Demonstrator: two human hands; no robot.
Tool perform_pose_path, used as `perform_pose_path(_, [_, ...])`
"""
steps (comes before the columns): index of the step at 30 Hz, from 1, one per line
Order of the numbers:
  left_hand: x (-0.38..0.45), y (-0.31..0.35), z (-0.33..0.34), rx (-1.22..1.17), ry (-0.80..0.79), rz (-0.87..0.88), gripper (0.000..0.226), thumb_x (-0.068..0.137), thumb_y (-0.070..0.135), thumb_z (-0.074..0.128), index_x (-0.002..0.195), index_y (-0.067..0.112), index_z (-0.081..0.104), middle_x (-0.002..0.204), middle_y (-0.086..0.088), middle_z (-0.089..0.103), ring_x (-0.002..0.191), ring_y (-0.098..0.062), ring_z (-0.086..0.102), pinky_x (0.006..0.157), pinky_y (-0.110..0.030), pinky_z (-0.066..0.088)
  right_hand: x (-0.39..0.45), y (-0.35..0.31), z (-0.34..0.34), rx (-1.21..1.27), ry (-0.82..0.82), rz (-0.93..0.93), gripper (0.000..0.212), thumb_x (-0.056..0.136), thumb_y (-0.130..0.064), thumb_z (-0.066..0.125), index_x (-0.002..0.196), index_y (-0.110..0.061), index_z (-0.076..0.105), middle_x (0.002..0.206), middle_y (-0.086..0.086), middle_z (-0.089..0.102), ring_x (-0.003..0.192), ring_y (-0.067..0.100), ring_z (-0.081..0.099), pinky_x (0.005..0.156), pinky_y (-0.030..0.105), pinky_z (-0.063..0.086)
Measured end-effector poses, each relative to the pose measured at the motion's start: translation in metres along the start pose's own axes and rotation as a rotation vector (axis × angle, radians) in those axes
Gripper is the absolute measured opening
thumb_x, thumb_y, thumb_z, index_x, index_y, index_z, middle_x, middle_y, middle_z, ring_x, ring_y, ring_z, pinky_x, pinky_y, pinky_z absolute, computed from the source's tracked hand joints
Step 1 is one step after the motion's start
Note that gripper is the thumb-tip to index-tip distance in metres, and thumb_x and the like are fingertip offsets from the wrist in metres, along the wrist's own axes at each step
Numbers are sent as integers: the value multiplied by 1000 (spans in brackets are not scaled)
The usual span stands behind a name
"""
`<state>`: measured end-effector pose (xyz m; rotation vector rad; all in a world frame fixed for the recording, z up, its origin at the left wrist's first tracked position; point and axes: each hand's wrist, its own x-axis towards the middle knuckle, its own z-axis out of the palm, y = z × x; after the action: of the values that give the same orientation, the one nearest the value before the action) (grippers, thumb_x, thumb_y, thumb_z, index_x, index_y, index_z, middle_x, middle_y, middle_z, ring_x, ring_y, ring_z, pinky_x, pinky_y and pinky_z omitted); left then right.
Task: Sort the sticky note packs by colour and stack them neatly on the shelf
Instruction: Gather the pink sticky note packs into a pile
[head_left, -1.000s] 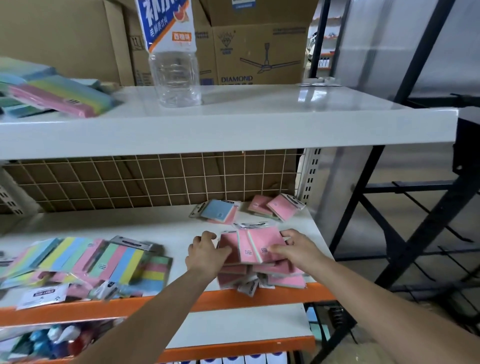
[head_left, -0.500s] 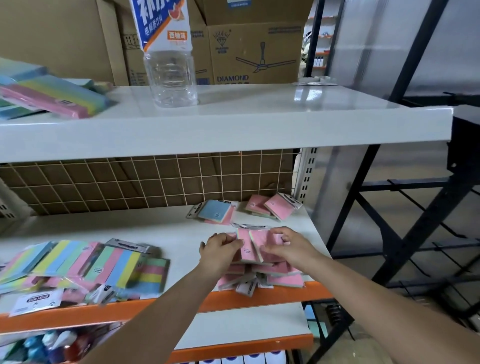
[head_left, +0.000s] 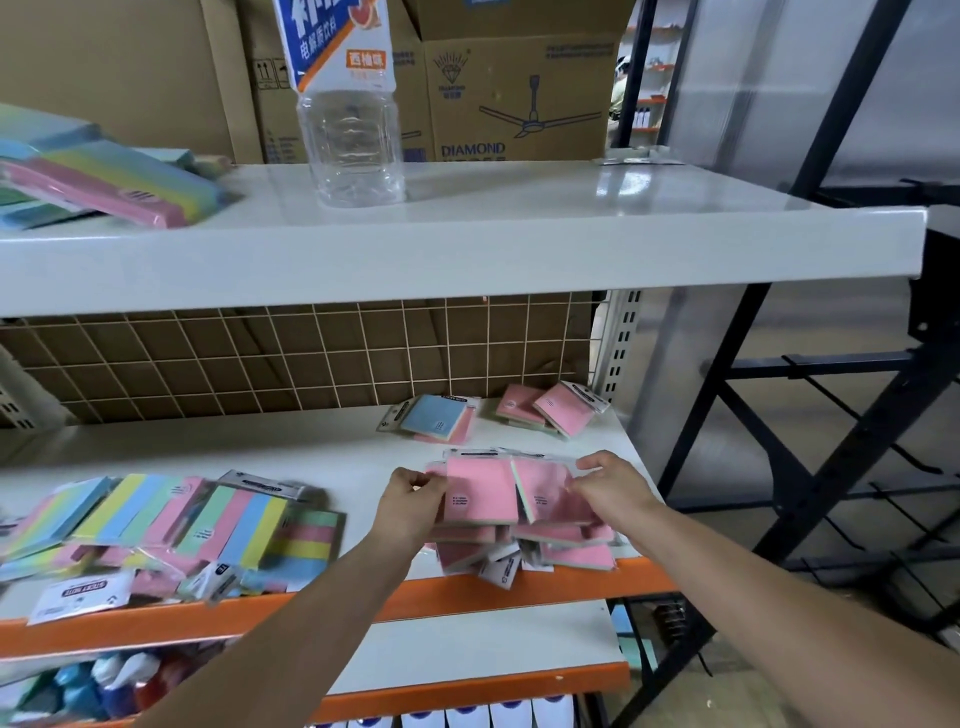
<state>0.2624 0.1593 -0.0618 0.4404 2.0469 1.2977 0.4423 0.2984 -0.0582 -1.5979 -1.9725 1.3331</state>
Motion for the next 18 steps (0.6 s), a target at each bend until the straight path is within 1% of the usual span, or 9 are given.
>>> perform_pose_path(2, [-1, -1, -1, -22, -7, -3, 32, 91, 29, 59, 115, 11, 48, 115, -12, 58, 96, -24, 53, 61, -26, 39, -1, -1, 0, -55, -7, -5, 41, 86, -27, 66, 124, -19, 54, 115, 4, 60, 104, 21, 57, 81, 27, 45])
perform_pose_path(4, [-2, -2, -2, -31, -25, -2, 39, 91, 31, 60, 122, 12, 45, 119, -10, 56, 100, -24, 54, 59, -25, 38, -2, -1, 1, -66, -21, -7, 46, 84, -33, 69, 124, -19, 53, 122, 3, 59, 110, 21, 56, 89, 30, 46])
perform_pose_path(5, [-2, -2, -2, -36, -30, -4, 42, 91, 32, 60, 126, 13, 44, 121, -9, 55, 102, -24, 54, 61, -25, 39, -3, -1, 1, -64, -20, -7, 47, 84, -36, 69, 125, -19, 53, 124, 3, 58, 111, 21, 55, 92, 32, 46])
perform_pose_path(7, [0, -2, -3, -53, -33, -8, 46, 91, 34, 59, 129, 15, 42, 124, -8, 54, 106, -24, 53, 73, -28, 40, -3, 0, 1, -65, -16, -11, 50, 84, -38, 69, 126, -18, 52, 128, 3, 57, 114, 22, 54, 96, 34, 45])
perform_pose_path(9, [5, -4, -4, -63, -35, -10, 48, 89, 37, 60, 129, 16, 43, 125, -8, 56, 109, -25, 55, 84, -32, 41, -4, 1, 1, -77, -9, -12, 51, 83, -40, 70, 126, -17, 52, 129, 4, 56, 114, 22, 54, 97, 35, 45])
perform_pose_path(12, [8, -3, -5, -78, -35, -26, 50, 87, 41, 61, 127, 18, 43, 121, -10, 60, 108, -27, 57, 91, -37, 45, -4, 1, 0, -99, 7, -16, 56, 80, -41, 72, 126, -17, 51, 130, 5, 55, 113, 22, 55, 95, 36, 47])
perform_pose_path(15, [8, 1, -5, -75, -28, -23, 51, 87, 39, 60, 129, 17, 43, 120, -9, 59, 106, -26, 56, 86, -34, 43, -5, 1, -2, -133, 17, -22, 58, 80, -44, 72, 128, -18, 50, 129, 4, 53, 113, 22, 55, 95, 35, 47])
perform_pose_path(18, [7, 11, -5, -25, 8, 33, 50, 90, 34, 58, 133, 14, 42, 127, -7, 52, 106, -24, 51, 82, -28, 37, -4, -1, -4, -175, -10, -33, 55, 81, -40, 72, 127, -17, 52, 124, 4, 56, 111, 21, 55, 92, 32, 46])
